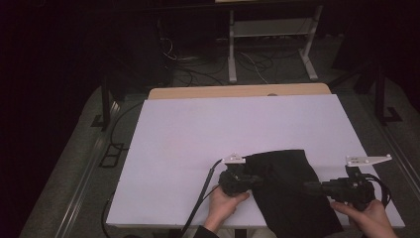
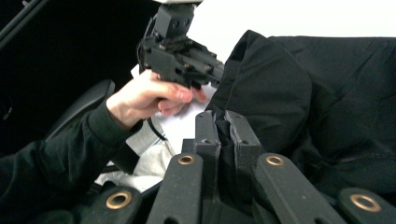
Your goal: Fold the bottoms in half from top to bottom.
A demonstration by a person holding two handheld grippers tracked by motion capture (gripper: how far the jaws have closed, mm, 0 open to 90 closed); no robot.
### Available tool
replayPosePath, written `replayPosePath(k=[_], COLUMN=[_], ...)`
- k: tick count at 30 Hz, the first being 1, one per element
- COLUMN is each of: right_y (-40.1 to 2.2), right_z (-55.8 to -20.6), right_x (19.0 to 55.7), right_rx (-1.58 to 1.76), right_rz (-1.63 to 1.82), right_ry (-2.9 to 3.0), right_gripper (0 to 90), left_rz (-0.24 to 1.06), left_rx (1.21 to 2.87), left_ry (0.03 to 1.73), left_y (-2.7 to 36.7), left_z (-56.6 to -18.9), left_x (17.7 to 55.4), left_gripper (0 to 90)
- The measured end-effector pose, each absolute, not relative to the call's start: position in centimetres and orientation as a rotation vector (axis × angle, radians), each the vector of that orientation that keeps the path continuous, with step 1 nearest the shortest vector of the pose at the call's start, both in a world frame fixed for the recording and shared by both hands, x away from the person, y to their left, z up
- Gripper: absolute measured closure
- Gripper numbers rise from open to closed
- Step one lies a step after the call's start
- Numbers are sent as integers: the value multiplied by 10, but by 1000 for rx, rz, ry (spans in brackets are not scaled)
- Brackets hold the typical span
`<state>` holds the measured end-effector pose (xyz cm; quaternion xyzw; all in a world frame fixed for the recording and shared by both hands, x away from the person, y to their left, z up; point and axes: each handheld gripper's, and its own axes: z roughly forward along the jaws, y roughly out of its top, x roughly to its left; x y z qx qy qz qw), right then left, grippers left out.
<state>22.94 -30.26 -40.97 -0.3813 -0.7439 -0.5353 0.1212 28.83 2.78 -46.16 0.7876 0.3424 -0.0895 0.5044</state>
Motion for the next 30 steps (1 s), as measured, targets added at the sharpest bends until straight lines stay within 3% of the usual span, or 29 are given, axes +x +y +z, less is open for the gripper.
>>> replayPosePath(k=[8,12,16,18,22,25,30], right_y=[-308,-309,-311,-312,-315,-317,-314], right_z=[-412,-416,-419,-420,-420,-418,-414], right_x=[229,229,229,228,227,230,241], right_rx=[-1116,-1132,-1140,-1141,-1164,-1185,-1234], right_rz=[-1549,-1514,-1481,-1472,-1475,-1477,-1481], right_ry=[-2177,-2201,-2245,-2258,-2287,-2292,-2334], right_gripper=[827,824,805,765,559,466,384], left_rz=[-211,-158,-147,-162,-157,-165,-175], left_rx=[1913,1913,1864,1845,1811,1770,1705], left_ry=[796,742,692,677,682,694,685], left_y=[26,28,34,38,44,50,57], left_z=[-460,-455,-446,-441,-436,-434,-429], left_x=[286,283,280,281,285,288,293], left_gripper=[838,745,597,539,440,371,251])
